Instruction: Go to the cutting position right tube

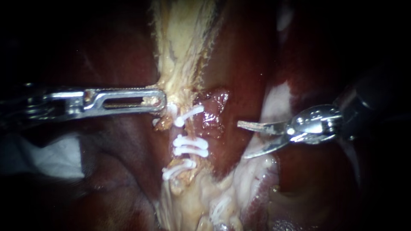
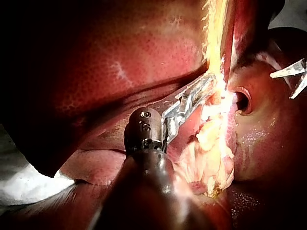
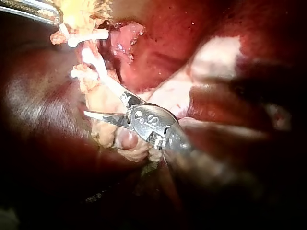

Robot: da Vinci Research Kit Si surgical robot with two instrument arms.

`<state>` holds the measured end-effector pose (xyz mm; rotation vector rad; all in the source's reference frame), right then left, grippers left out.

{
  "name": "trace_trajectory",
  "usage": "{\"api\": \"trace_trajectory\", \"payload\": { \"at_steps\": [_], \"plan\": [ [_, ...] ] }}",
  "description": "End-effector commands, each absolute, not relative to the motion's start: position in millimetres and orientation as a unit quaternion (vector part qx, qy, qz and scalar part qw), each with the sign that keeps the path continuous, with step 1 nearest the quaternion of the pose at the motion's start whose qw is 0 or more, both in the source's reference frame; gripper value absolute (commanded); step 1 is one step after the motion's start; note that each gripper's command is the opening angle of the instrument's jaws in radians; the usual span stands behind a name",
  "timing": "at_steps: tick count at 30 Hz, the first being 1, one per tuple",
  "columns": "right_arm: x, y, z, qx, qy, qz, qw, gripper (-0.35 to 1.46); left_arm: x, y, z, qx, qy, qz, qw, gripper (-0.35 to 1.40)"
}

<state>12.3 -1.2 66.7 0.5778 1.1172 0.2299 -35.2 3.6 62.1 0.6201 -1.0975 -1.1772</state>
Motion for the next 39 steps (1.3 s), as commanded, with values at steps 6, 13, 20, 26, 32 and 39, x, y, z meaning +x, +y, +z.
{"api": "trace_trajectory", "payload": {
  "at_steps": [6, 13, 20, 26, 32, 39],
  "plan": [
    [15.4, -2.8, 70.6, 0.3, 0.512, 0.116, 0.796, 1.32, -33.8, 3.4, 60.9, 0.272, -0.487, -0.52, 0.647, -0.35],
    [18.2, -1.8, 73.3, 0.315, 0.508, 0.121, 0.792, 1.31, -32.7, 3.5, 60.4, 0.269, -0.487, -0.523, 0.646, -0.35],
    [20.1, -0.4, 75.2, 0.326, 0.504, 0.124, 0.79, 1.29, -32.6, 3.4, 60.1, 0.268, -0.487, -0.524, 0.646, -0.35],
    [21.6, -0.4, 76.6, 0.34, 0.501, 0.123, 0.786, 1.27, -32.6, 3.3, 60.0, 0.268, -0.487, -0.524, 0.646, -0.35],
    [22.8, -1.3, 78.1, 0.35, 0.494, 0.122, 0.786, 1.27, -32.6, 3.3, 60.0, 0.268, -0.487, -0.524, 0.646, -0.35],
    [23.4, -1.5, 79.1, 0.353, 0.493, 0.123, 0.786, 1.27, -32.7, 3.3, 60.0, 0.268, -0.487, -0.524, 0.646, -0.35]
  ]
}}
